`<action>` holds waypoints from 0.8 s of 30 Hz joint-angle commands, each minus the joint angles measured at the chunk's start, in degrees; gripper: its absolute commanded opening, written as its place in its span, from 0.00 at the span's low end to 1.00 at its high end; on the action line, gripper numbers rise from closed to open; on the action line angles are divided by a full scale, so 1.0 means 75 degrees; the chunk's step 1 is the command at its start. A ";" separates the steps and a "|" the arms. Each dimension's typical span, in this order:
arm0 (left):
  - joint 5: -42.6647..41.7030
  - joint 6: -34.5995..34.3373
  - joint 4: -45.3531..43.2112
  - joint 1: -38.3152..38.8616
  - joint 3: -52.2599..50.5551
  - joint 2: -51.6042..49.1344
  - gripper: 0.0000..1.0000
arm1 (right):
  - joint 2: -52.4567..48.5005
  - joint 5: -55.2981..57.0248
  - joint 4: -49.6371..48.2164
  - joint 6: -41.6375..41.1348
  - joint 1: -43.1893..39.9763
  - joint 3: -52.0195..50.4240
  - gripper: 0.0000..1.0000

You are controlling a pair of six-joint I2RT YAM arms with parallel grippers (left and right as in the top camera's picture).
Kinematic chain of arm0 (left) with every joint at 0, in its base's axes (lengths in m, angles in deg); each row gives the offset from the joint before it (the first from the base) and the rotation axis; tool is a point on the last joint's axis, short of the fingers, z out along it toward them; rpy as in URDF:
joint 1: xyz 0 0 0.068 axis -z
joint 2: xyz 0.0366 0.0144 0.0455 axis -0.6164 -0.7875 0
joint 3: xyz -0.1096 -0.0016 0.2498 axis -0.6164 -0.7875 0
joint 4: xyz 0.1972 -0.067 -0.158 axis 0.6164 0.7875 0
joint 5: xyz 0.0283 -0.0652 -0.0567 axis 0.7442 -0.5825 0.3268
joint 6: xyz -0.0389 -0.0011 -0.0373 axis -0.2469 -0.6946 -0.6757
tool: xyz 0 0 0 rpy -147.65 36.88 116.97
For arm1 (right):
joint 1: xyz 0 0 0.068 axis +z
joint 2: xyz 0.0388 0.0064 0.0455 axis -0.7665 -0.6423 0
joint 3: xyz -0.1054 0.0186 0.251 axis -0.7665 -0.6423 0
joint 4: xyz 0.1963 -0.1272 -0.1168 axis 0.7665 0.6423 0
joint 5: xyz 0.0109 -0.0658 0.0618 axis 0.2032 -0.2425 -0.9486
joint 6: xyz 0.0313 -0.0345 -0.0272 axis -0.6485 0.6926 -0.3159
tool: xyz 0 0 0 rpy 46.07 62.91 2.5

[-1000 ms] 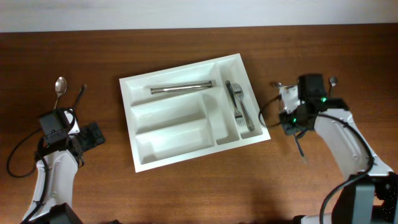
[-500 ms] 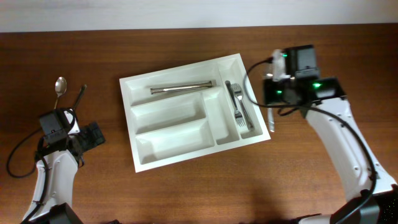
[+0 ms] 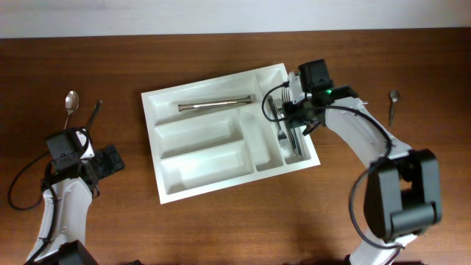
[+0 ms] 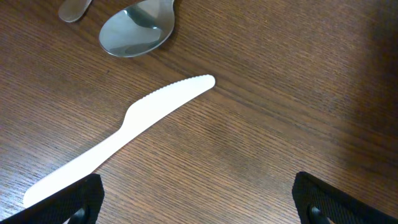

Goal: Pack container
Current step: 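Carry the fork with the right gripper into the right compartment, then open the right gripper and move it toward the teaspoon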

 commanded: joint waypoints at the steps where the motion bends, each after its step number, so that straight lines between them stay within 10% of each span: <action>1: 0.0017 0.0096 0.0009 -0.0041 0.0140 -0.0038 0.99 | -0.0076 -0.0187 -0.0052 0.0073 0.0006 0.0102 0.04; 3: 0.0017 0.0096 0.0012 -0.0041 0.0140 -0.0038 0.99 | -0.0076 -0.0184 -0.0087 0.0076 0.0003 0.0102 0.07; 5: 0.0017 0.0096 0.0012 -0.0041 0.0140 -0.0038 0.99 | -0.0061 -0.0189 -0.0087 0.0073 0.0006 0.0111 0.55; 6: 0.0017 0.0096 0.0009 -0.0041 0.0140 -0.0038 0.99 | -0.0052 -0.0189 -0.0073 0.0076 0.0006 0.0125 0.61; 12: 0.0017 0.0096 0.0009 -0.0041 0.0140 -0.0038 0.99 | 0.0402 -0.0181 0.0201 0.0076 -0.0061 0.0571 0.31; 18: 0.0017 0.0096 0.0009 -0.0041 0.0140 -0.0038 0.99 | 0.1026 0.0772 0.0350 0.0076 -0.0688 0.1670 0.66; 24: 0.0017 0.0096 0.0012 -0.0041 0.0140 -0.0038 0.99 | 0.0976 0.0970 0.0393 -0.0230 -0.1740 0.2046 0.66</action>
